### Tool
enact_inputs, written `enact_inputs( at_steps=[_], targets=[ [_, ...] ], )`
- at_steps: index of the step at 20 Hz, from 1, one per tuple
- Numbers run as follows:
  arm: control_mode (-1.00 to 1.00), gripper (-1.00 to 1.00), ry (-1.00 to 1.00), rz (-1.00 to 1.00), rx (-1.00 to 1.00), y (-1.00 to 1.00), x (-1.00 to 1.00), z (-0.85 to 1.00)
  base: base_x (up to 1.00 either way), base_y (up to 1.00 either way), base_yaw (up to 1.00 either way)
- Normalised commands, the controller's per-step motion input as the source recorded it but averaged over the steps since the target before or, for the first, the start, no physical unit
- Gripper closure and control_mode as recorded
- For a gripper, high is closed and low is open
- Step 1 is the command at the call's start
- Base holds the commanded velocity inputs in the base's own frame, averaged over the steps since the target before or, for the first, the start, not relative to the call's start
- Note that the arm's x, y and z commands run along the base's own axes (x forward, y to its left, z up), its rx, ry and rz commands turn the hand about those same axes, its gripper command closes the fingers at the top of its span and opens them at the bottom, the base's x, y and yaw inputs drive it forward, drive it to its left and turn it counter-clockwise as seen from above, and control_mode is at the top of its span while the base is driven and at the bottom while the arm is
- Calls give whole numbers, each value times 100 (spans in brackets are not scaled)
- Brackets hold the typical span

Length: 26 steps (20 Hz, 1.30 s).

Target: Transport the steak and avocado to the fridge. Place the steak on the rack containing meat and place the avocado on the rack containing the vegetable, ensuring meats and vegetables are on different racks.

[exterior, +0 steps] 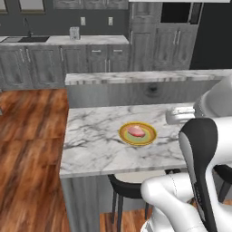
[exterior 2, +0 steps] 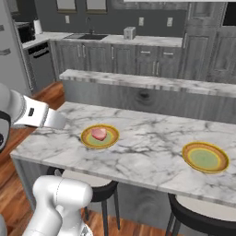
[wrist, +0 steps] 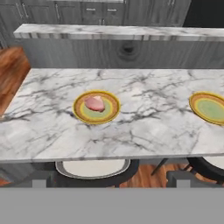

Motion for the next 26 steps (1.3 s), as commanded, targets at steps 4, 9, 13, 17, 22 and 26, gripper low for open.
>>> enact_inputs(
  at_steps=[4, 9, 13, 17, 22, 26],
  targets=[
    [100, -100, 0, 0, 0, 0, 0, 0, 100, -8, 0],
    [100, -100, 0, 0, 0, 0, 0, 0, 100, 0, -27],
    [100, -100, 0, 0, 0, 0, 0, 0, 100, 0, -27],
    [-100, -100, 33, -11, 29, -1, 100, -69, 0, 0, 0],
    [-100, -100, 39, -1, 24, 0, 100, -83, 0, 0, 0],
    [-100, -100, 7, 0, 7, 6, 96, -65, 0, 0, 0]
  ],
)
